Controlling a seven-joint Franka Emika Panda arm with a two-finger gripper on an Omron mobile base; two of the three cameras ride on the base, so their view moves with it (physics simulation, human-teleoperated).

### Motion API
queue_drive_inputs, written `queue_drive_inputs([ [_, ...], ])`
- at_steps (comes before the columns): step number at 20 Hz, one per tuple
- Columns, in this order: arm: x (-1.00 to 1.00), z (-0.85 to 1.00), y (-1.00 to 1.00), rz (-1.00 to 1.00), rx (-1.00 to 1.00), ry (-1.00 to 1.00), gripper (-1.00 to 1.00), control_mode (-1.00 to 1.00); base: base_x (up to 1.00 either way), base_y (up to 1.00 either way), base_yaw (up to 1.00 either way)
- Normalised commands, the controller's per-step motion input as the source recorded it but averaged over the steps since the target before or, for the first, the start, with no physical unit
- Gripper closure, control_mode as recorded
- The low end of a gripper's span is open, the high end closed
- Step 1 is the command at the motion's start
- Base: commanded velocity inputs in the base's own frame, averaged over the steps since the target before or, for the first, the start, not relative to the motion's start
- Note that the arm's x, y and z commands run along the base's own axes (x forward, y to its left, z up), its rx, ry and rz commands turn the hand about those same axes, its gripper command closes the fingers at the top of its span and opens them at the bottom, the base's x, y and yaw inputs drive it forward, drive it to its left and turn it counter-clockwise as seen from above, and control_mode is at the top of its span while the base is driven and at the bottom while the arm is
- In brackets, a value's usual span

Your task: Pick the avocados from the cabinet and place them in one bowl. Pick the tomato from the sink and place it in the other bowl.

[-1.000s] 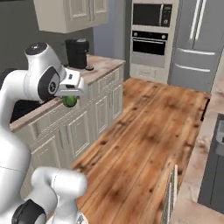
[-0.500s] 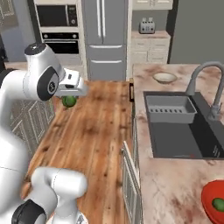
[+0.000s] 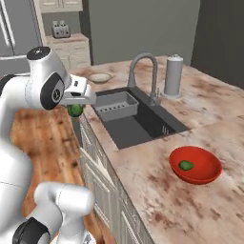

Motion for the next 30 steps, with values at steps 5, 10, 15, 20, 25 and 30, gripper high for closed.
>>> queue_drive_inputs([
  [5, 0.0, 0.0, 0.0, 0.0, 0.0, 0.0, 1.0, 1.0, 0.0, 0.0, -0.75],
  [10, 0.0, 0.0, 0.0, 0.0, 0.0, 0.0, 1.0, 1.0, 0.0, 0.0, -0.77],
  [15, 0.0, 0.0, 0.0, 0.0, 0.0, 0.0, 1.0, 1.0, 0.0, 0.0, -0.78],
  [20, 0.0, 0.0, 0.0, 0.0, 0.0, 0.0, 1.0, 1.0, 0.0, 0.11, -0.69],
  [25, 0.0, 0.0, 0.0, 0.0, 0.0, 0.0, 1.0, 1.0, 0.03, 0.36, -0.23],
  [30, 0.0, 0.0, 0.0, 0.0, 0.0, 0.0, 1.0, 1.0, 0.0, 0.42, -0.01],
])
